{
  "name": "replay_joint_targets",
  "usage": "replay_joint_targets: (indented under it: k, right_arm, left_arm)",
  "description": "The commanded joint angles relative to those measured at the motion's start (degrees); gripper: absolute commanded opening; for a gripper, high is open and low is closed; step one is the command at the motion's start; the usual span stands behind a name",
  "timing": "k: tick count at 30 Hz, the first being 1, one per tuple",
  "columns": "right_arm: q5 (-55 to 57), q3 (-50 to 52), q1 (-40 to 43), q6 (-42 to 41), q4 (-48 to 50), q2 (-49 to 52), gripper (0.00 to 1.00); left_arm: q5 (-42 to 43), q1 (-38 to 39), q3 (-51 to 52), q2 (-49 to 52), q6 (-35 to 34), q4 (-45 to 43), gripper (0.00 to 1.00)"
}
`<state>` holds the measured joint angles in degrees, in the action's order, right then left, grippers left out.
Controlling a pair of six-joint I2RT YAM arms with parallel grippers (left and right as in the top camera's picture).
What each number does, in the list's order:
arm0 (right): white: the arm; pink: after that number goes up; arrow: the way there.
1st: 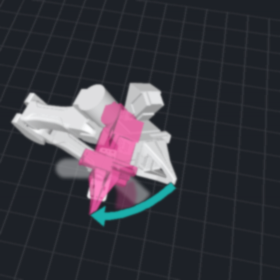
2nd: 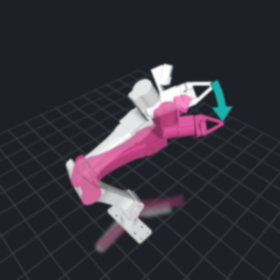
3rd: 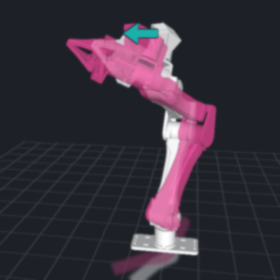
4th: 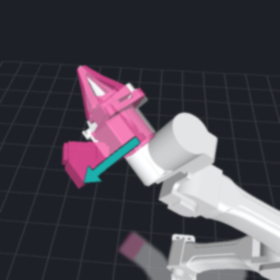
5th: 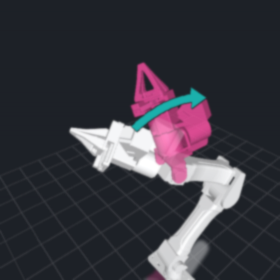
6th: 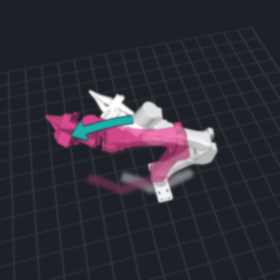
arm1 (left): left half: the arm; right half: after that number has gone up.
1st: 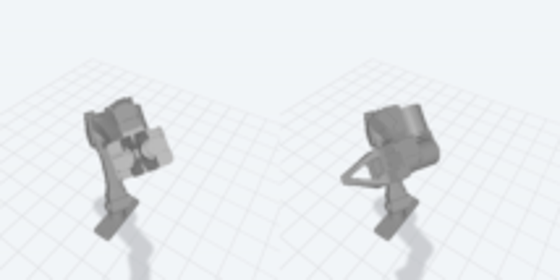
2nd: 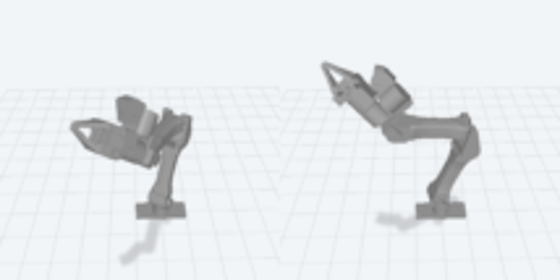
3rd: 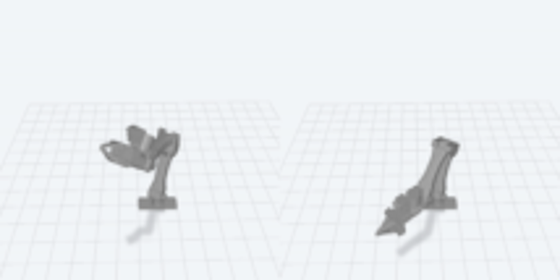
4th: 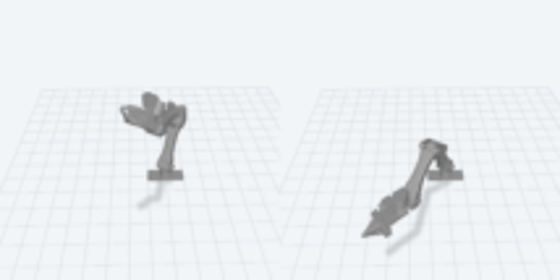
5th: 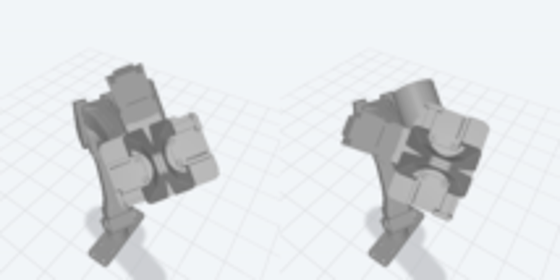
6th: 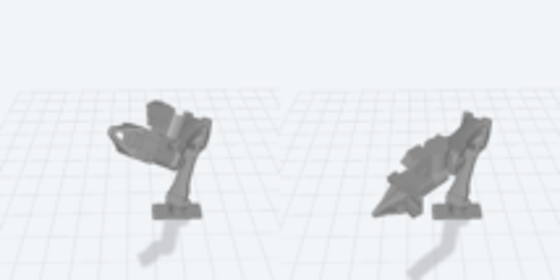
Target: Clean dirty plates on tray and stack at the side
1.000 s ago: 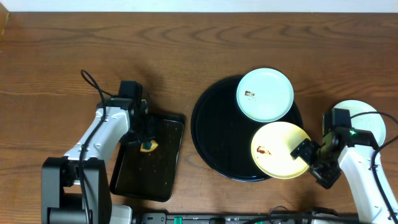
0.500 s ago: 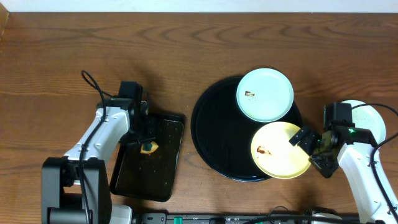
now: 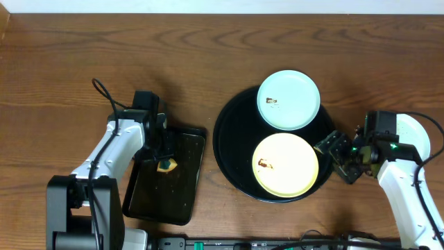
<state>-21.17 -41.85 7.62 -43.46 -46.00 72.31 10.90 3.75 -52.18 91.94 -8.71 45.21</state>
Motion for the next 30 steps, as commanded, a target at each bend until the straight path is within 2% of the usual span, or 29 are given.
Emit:
replay_joint_targets:
  k: [1,3,8,13,16,24,30]
  right_arm:
    - [-2.38,-0.96,1.09,-1.49,-0.92,-0.83,0.92]
    - [-1.01,-0.96,1.09,-1.38,-1.88,-0.83,0.99]
    - [8.28,-0.94,0.66,1.42,-5.18,-0.81,0.99]
    - [5.64,-0.98,-0.94,17.57,-2.03,-0.81,0.99]
    - [2.69,-1.81,-2.21,21.97,-0.81,-0.81,0.99]
    - [3.82,-5.35,-5.46,19.67,-2.78,-0.52,0.99]
    - [3.23,-5.29,-9.86,20.44,-2.64,4.79,0.98]
  left_arm:
    - [0.72,-0.2,0.28,0.15,1.01,0.35,0.12]
    - [0.72,-0.2,0.28,0.15,1.01,0.35,0.12]
    - [0.72,-0.2,0.28,0.15,1.01,0.37,0.15]
    - [0.7,-0.2,0.28,0.15,1.03,-0.22,0.15]
    - [0.7,-0.2,0.28,0.15,1.03,-1.01,0.15]
    - [0.66,-0.2,0.28,0.15,1.64,-2.08,0.15]
    - [0.66,-0.2,0.28,0.15,1.64,-2.64,0.16]
